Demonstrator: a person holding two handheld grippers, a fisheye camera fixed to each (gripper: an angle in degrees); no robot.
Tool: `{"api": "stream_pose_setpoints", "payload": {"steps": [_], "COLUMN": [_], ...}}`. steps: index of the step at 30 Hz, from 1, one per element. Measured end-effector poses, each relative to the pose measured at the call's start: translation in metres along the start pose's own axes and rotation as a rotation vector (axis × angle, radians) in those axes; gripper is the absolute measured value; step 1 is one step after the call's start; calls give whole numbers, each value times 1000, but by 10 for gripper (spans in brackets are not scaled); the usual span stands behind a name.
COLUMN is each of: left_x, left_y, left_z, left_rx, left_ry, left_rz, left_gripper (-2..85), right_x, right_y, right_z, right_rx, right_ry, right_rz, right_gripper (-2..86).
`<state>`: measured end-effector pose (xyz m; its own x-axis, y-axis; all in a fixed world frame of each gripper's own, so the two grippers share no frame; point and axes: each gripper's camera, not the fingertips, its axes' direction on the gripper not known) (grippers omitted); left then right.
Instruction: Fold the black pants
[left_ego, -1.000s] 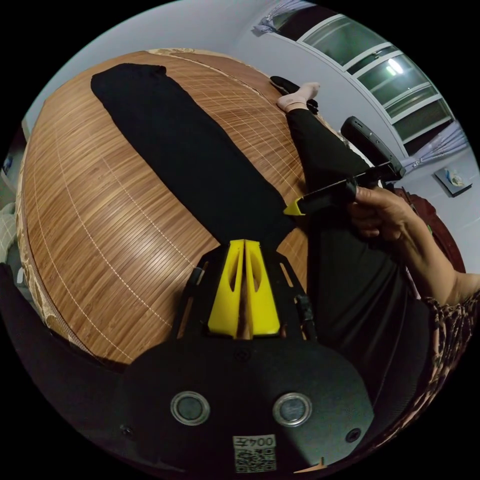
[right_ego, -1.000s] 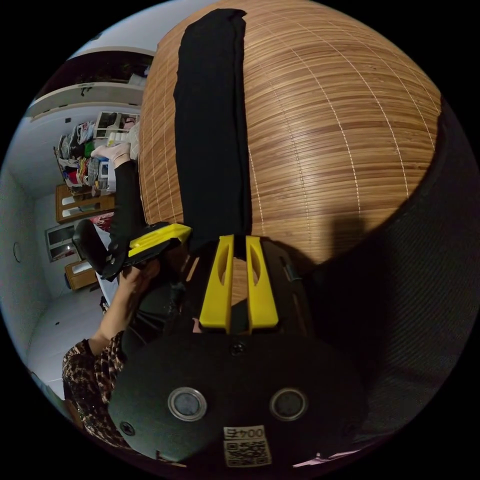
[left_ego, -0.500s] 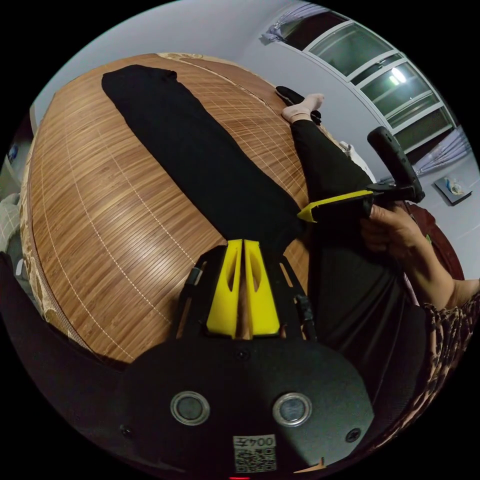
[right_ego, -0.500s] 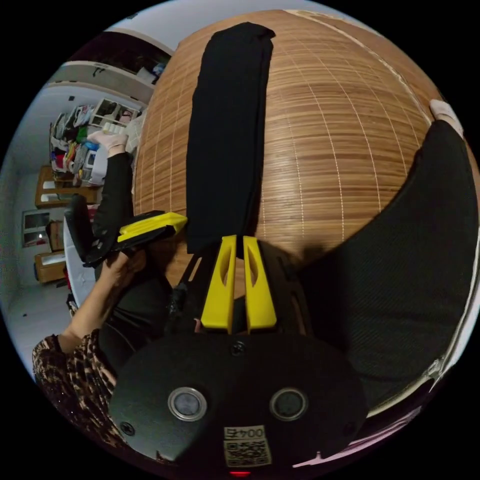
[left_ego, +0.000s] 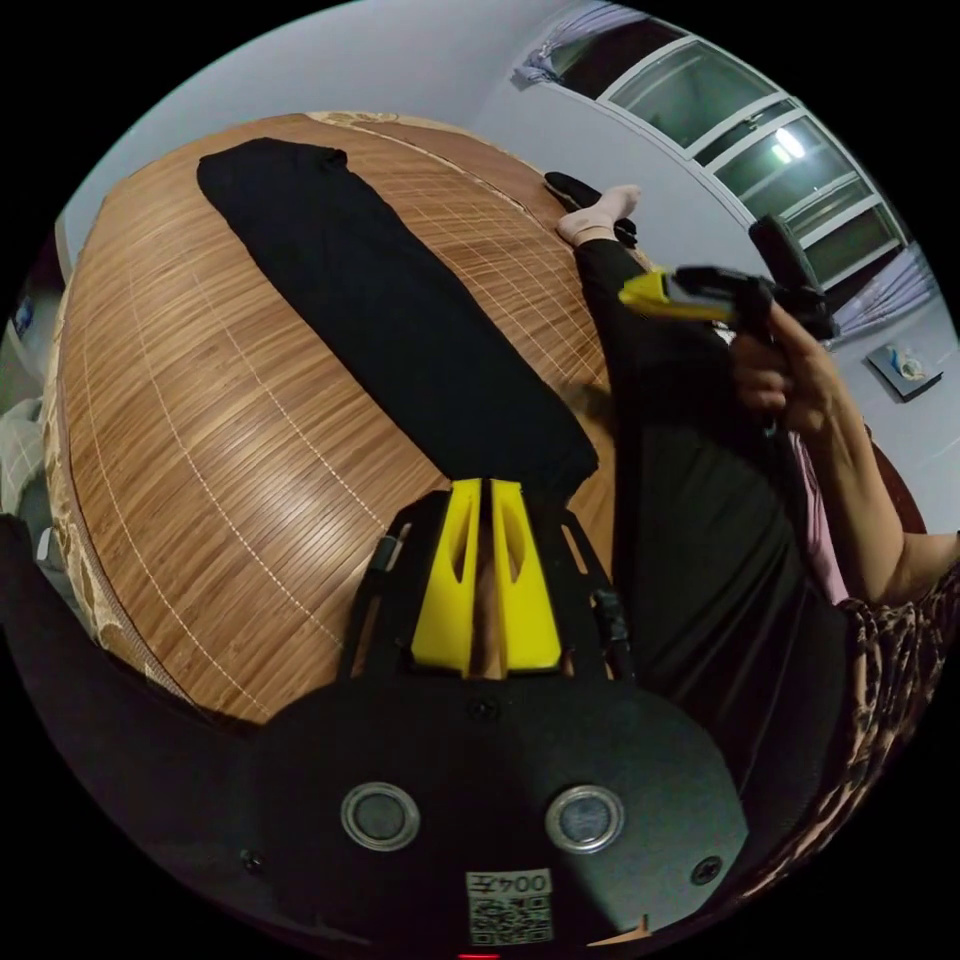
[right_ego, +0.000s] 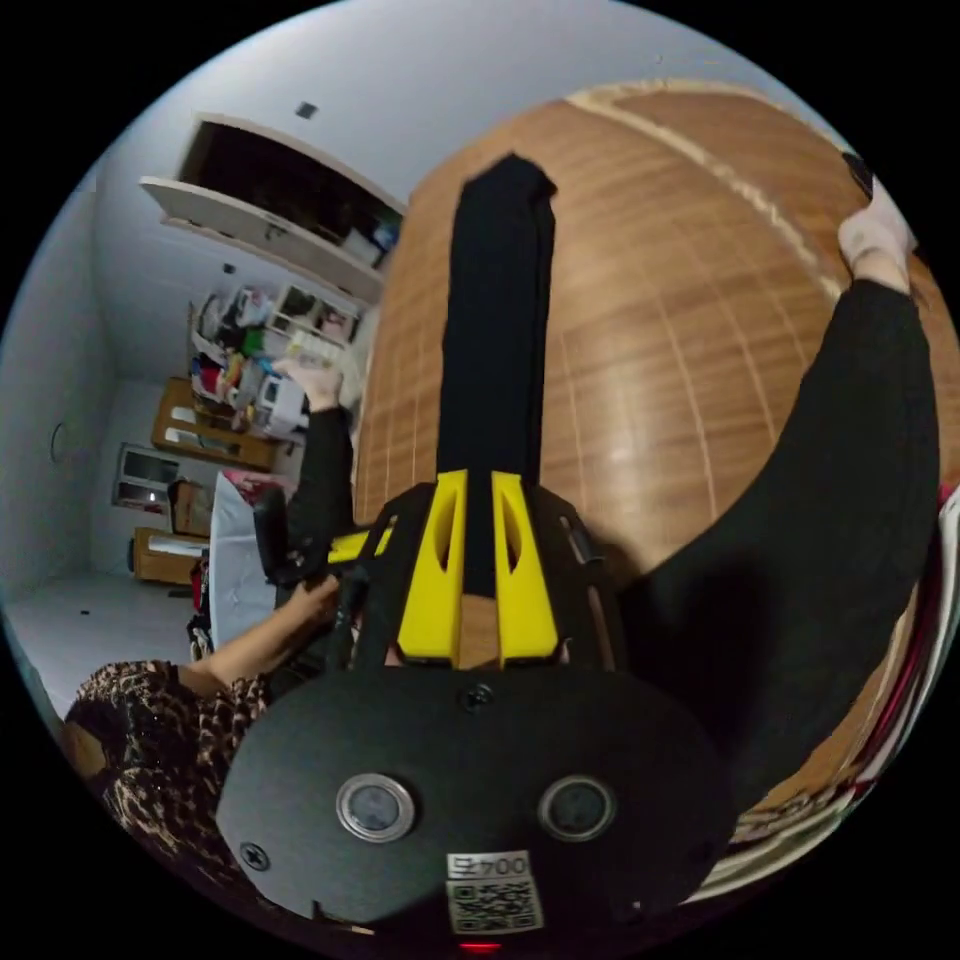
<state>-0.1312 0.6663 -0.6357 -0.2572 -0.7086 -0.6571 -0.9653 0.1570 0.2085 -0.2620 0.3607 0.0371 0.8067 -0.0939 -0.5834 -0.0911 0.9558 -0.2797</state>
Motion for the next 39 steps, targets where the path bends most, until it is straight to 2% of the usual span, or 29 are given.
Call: {"api": "stream_pose_setpoints", "payload": {"steps": [8, 11, 13, 16, 22, 29, 39], "left_x": [23, 27, 33, 46, 63, 65, 49], "left_y": [-93, -131, -148, -170, -190, -201, -214], "left_z": [8, 32, 43, 59, 78, 90, 88], "left_rx": [10, -21, -27, -33, -42, -41, -20], "left_ry": [-88, -118, -146, -228, -365, -380, -284], "left_rz": [-14, -57, -61, -47, -18, -45, -98], "left_gripper": [21, 24, 28, 39, 48, 23, 9], "right_x": [46, 73, 90, 100, 119, 120, 118], "right_y": [-53, -46, -49, -54, -61, -65, -75], "right_z": [-15, 4, 3, -13, -23, -33, -38], "right_rx": [253, 251, 225, 311, 314, 323, 300], "right_ry": [124, 217, 162, 173, 38, 26, 26], "right_rz": [-72, -26, 71, 98, 154, 139, 134], "right_gripper": [85, 78, 72, 78, 88, 86, 86]}}
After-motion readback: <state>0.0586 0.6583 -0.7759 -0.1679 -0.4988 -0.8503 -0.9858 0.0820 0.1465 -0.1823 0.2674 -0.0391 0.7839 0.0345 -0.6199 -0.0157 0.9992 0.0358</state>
